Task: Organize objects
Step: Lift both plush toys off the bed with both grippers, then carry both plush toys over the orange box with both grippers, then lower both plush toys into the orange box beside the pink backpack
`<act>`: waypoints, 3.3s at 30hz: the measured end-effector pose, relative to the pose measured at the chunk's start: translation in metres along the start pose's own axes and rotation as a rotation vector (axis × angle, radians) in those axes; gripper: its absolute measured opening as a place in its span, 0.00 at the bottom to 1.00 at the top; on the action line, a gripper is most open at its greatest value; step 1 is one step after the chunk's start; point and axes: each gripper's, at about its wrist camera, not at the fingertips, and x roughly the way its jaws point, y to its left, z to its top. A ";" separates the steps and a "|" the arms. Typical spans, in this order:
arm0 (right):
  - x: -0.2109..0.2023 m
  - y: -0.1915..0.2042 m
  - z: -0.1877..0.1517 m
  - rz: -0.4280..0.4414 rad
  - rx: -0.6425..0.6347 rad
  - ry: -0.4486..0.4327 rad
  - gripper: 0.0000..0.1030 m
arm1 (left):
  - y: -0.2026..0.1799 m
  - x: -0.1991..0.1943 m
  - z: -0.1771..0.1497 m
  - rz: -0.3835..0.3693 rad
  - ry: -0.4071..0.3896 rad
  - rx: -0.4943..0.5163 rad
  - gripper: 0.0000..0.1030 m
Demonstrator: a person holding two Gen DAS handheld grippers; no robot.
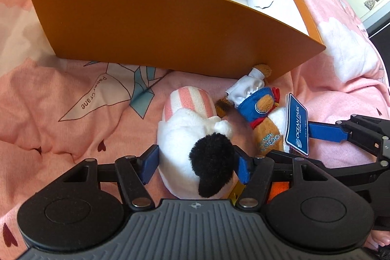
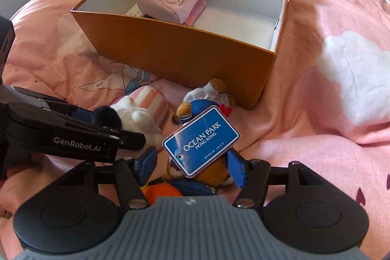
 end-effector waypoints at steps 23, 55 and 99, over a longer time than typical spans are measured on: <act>-0.018 -0.003 0.014 0.016 0.005 -0.019 0.52 | 0.025 -0.029 -0.002 -0.120 -0.048 -0.053 0.67; -0.077 -0.041 0.115 0.095 0.166 -0.359 0.52 | 0.016 -0.102 0.139 -0.177 -0.311 0.076 0.67; 0.044 -0.089 0.191 0.009 0.187 -0.153 0.66 | 0.000 0.022 0.212 -0.154 -0.148 0.330 0.79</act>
